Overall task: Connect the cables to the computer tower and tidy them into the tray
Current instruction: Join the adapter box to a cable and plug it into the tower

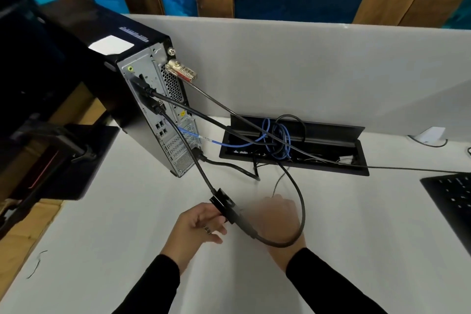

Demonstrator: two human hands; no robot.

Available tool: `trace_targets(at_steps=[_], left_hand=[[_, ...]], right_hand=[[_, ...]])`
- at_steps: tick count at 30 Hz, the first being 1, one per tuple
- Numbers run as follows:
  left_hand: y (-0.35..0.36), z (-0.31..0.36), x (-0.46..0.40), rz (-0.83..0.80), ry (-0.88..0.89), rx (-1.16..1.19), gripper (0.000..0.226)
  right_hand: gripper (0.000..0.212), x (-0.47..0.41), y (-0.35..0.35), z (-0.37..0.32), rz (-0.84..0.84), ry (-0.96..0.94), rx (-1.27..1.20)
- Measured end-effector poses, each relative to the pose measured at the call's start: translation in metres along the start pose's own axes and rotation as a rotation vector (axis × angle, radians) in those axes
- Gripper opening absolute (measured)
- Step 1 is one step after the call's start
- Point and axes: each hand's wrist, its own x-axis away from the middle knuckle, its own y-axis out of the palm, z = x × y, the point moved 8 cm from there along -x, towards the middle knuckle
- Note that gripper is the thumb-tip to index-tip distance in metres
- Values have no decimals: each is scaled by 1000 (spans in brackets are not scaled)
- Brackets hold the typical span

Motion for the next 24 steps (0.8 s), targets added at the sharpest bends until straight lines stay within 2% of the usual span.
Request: trace_targets(at_steps=[2, 4, 7, 10, 11, 14, 17, 20, 24], left_hand=[[-4, 1, 1, 54, 21, 69, 33], [-12, 2, -2, 153, 34, 132, 40], [-21, 8, -4, 281, 57, 245, 51], [-23, 17, -6, 366, 95, 353, 32], [-22, 21, -6, 375, 99, 381, 26], [-16, 31, -9, 336, 104, 437, 27], [-4, 43, -9, 254, 124, 458, 26], [6, 50, -9, 207, 127, 467, 18], [13, 47, -9, 190, 110, 470, 21]], right_hand=[[29, 3, -5, -2, -49, 29, -53], [41, 12, -11, -9, -126, 42, -134], [56, 38, -24, -23, -256, -39, -263], [61, 53, -47, -23, -323, -86, -365], [58, 55, -57, -20, -309, -97, -375], [27, 49, -103, -8, -164, -172, -434], [19, 30, -146, 11, 64, -158, -552], [17, -10, -151, 16, 125, -84, -419], [41, -56, -111, 1, -114, 7, -136]])
